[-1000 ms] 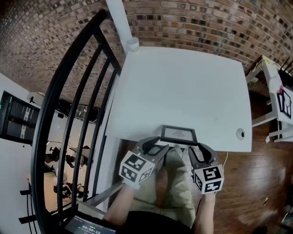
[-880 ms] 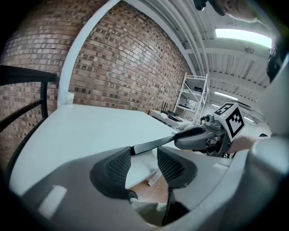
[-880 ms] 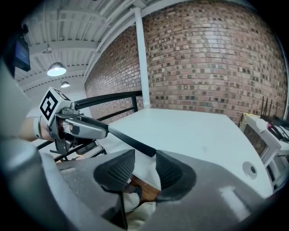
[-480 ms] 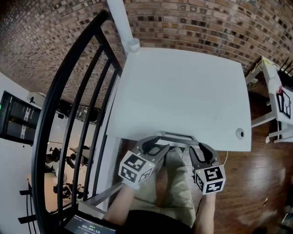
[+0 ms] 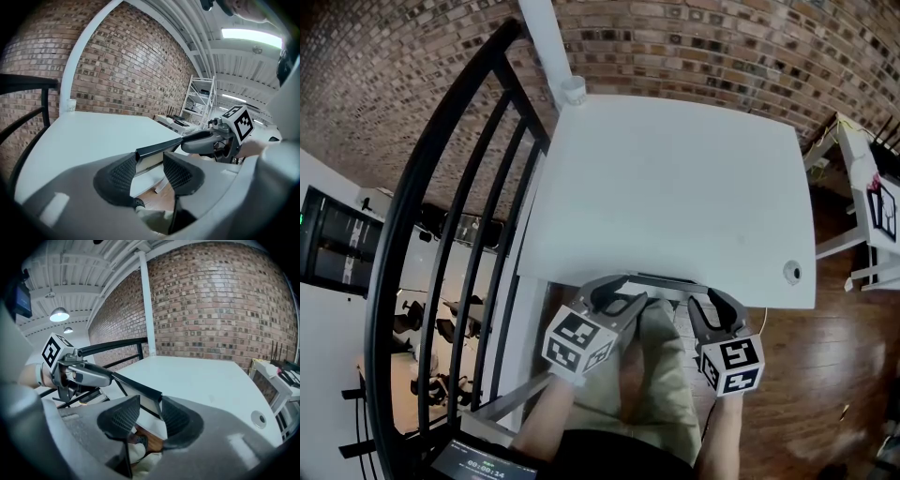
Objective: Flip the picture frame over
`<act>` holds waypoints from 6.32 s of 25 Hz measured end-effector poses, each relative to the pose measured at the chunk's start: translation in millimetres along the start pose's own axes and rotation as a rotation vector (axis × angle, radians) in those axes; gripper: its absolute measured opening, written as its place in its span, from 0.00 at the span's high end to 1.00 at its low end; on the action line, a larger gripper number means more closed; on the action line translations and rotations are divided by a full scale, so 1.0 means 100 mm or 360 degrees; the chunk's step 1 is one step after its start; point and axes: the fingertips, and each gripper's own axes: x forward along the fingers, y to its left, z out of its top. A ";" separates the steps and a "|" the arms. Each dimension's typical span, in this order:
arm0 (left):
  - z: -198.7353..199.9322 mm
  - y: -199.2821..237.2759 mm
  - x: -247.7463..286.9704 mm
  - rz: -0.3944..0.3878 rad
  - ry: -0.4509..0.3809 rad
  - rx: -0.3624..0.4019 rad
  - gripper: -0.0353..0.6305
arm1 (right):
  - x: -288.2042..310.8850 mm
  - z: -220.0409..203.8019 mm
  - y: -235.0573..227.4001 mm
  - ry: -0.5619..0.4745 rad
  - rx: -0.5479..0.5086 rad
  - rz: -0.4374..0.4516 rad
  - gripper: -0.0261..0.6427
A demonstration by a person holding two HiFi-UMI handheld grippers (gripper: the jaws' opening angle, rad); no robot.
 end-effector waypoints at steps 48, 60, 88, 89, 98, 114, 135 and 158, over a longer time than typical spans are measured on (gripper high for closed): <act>0.04 0.35 0.52 0.0026 0.0005 -0.0017 0.66 | 0.53 0.02 -0.39 0.0007 0.0010 -0.0092 0.75; -0.12 0.49 0.70 0.0039 0.0093 -0.0026 0.66 | 0.76 -0.13 -0.47 0.0071 0.0061 -0.0068 0.74; -0.30 0.67 0.94 0.0190 0.0436 0.0076 0.60 | 1.02 -0.23 -0.56 0.0361 0.0253 -0.0091 0.73; -0.30 0.67 0.94 0.0196 0.0443 0.0077 0.60 | 1.02 -0.23 -0.56 0.0371 0.0246 -0.0099 0.73; -0.18 0.73 1.11 0.0200 0.0461 0.0068 0.59 | 1.08 -0.14 -0.75 0.0489 0.0215 -0.0179 0.73; -0.07 0.75 1.06 0.0228 0.0365 0.0133 0.64 | 1.04 -0.14 -0.75 0.0368 0.0173 -0.0139 0.73; 0.03 0.37 1.01 0.0169 0.0293 0.0195 0.71 | 0.77 -0.04 -0.62 0.0281 0.0115 -0.0071 0.73; 0.14 0.80 1.23 0.0145 -0.0162 0.0205 0.92 | 1.28 0.09 -0.53 -0.0169 0.0052 0.0114 0.97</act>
